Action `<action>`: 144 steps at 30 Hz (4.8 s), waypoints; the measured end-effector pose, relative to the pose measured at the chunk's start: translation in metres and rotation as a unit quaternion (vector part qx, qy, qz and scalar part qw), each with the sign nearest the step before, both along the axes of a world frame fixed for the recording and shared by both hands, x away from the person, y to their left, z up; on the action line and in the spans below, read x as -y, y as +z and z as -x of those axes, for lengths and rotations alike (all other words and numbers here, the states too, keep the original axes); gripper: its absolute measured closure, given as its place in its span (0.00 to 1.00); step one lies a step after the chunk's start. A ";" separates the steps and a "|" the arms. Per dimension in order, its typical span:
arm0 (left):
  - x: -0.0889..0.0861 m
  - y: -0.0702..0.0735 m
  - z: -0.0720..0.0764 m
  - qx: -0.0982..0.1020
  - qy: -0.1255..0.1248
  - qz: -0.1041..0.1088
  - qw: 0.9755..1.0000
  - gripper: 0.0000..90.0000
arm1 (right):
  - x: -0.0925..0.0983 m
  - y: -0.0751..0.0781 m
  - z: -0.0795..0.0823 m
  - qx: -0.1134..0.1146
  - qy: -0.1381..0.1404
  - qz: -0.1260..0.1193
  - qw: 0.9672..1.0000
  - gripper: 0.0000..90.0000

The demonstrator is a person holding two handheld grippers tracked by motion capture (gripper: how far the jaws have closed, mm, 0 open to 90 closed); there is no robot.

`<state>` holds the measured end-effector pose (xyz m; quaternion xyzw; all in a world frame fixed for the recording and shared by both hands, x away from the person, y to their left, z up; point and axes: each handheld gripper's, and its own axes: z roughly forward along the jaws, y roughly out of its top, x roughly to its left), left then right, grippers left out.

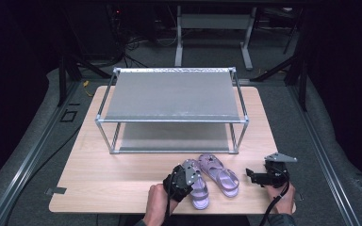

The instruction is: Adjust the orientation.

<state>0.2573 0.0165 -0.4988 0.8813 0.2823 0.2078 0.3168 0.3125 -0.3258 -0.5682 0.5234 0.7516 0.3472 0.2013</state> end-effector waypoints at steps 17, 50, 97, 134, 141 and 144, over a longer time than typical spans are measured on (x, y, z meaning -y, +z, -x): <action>-0.050 0.012 -0.013 0.022 -0.003 -0.002 1.000 0.94 | 0.000 0.000 0.000 0.001 -0.001 0.000 1.000 0.07; -0.090 -0.014 -0.021 -0.078 0.054 0.022 0.995 0.90 | 0.000 0.000 0.000 -0.002 -0.001 0.003 1.000 0.08; -0.112 -0.064 0.021 -0.034 0.092 0.127 0.987 0.21 | 0.000 0.000 0.000 -0.005 -0.002 0.006 1.000 0.09; -0.122 -0.046 0.030 0.019 0.122 0.145 0.982 0.41 | 0.002 0.002 0.002 0.010 0.000 -0.009 1.000 0.02; -0.134 -0.034 0.022 0.029 0.161 0.150 0.975 0.41 | 0.002 0.002 0.001 0.012 -0.001 -0.010 1.000 0.00; -0.135 -0.034 0.016 0.030 0.173 0.152 0.973 0.41 | 0.003 0.002 0.002 0.014 -0.001 -0.013 1.000 0.00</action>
